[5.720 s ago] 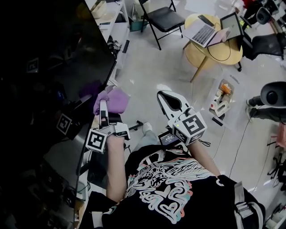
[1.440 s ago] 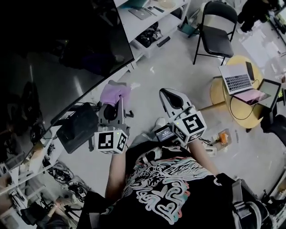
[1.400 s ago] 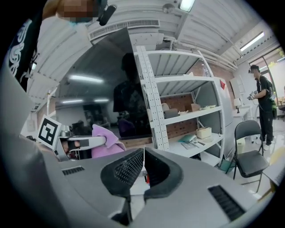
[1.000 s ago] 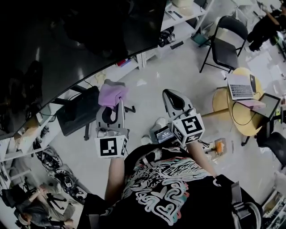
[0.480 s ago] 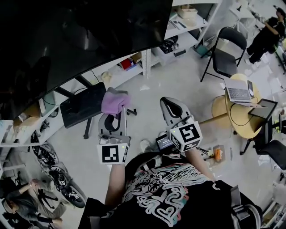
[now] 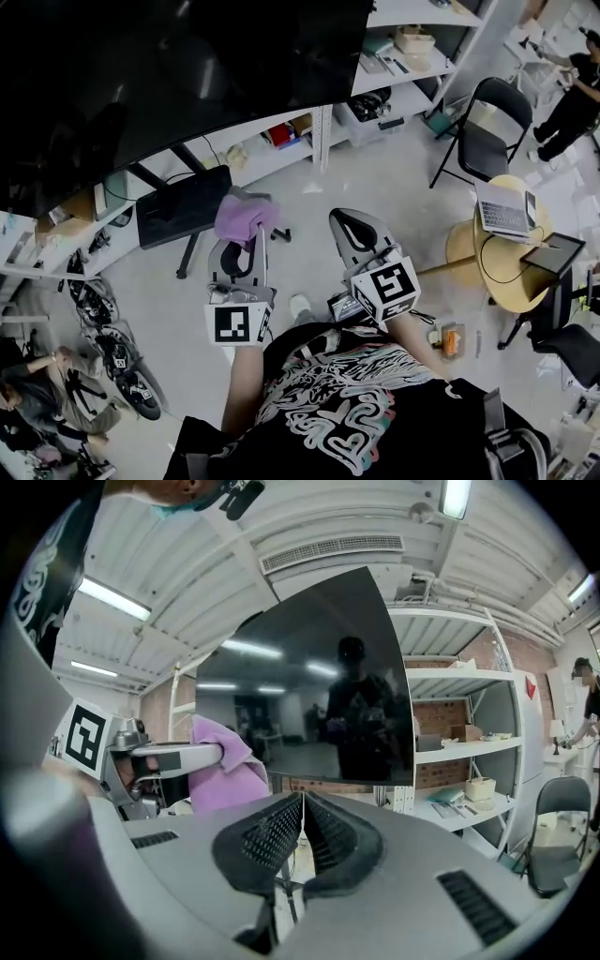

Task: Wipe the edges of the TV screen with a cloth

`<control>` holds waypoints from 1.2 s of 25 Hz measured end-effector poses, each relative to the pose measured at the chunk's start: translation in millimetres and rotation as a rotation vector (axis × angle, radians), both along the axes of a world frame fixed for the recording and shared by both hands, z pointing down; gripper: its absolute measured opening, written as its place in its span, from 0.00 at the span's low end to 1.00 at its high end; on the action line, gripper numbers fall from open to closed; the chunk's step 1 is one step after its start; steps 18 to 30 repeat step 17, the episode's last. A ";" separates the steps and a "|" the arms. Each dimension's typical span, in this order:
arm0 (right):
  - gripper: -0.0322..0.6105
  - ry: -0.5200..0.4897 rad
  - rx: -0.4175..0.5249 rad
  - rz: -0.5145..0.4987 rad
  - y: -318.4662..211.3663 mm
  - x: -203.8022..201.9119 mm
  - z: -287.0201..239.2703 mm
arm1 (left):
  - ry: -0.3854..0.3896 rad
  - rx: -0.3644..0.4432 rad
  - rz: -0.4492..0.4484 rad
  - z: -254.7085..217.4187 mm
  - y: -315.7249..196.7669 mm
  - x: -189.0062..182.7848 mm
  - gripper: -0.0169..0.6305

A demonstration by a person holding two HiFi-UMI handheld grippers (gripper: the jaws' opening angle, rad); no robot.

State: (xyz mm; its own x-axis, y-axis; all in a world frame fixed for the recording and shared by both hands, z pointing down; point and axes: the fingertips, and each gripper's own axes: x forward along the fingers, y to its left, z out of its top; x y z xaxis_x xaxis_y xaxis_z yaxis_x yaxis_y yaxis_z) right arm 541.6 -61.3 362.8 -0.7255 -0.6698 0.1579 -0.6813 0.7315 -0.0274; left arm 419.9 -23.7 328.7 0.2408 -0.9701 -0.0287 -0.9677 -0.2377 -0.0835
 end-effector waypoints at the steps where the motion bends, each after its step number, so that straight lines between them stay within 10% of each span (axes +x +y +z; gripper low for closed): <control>1: 0.10 0.000 0.002 -0.005 1.4 0.6 -0.5 | 0.002 -0.001 -0.010 -0.4 1.4 -0.9 0.14; 30: 0.10 0.000 -0.007 -0.055 15.8 -15.1 -3.7 | 0.039 -0.017 -0.022 -0.2 16.9 -13.6 0.14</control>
